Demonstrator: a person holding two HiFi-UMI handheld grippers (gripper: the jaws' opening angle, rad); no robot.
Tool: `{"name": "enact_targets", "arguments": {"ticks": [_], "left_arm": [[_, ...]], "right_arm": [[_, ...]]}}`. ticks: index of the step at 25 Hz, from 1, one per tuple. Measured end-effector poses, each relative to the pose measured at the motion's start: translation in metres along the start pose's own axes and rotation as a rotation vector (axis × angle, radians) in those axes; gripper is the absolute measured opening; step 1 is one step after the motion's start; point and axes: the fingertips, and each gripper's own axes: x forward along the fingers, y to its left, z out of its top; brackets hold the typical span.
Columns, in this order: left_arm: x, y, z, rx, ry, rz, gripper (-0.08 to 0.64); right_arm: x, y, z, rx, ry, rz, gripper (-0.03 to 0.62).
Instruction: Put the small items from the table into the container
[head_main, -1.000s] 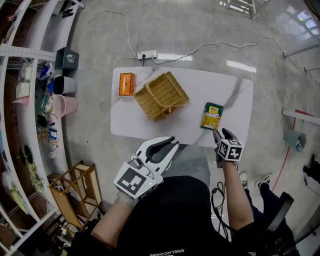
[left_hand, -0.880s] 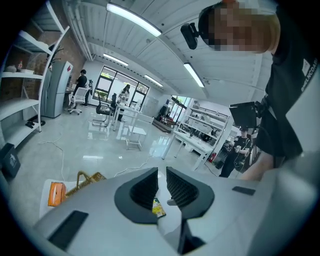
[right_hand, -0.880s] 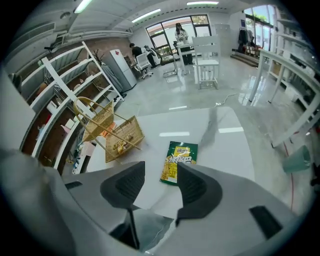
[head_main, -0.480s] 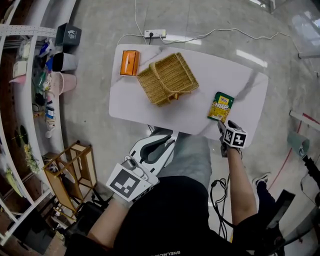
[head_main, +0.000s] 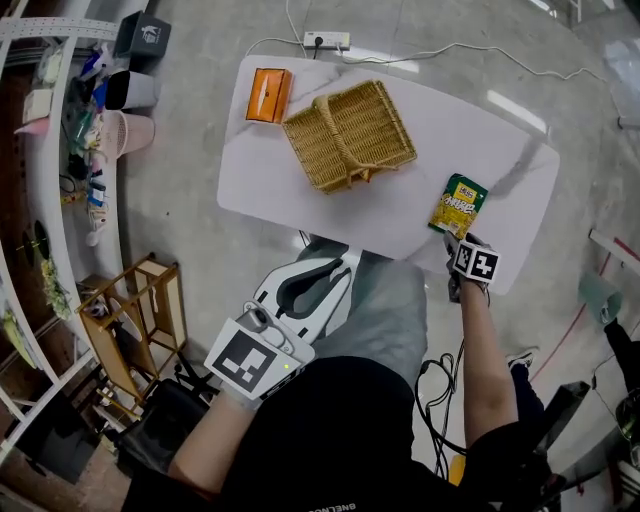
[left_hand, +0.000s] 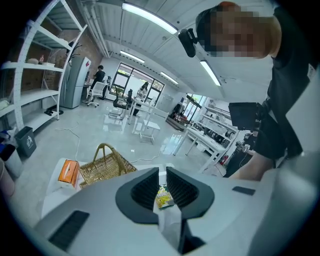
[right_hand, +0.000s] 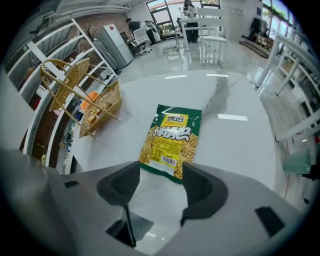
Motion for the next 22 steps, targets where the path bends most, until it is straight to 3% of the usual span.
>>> {"name": "enact_targets", "arguments": {"ticks": [22], "left_arm": [[0.011, 0.016, -0.036, -0.063, 0.057, 0.026, 0.044]], "right_arm": [[0.051, -0.021, -0.013, -0.091, 0.101, -0.1, 0.249]]}}
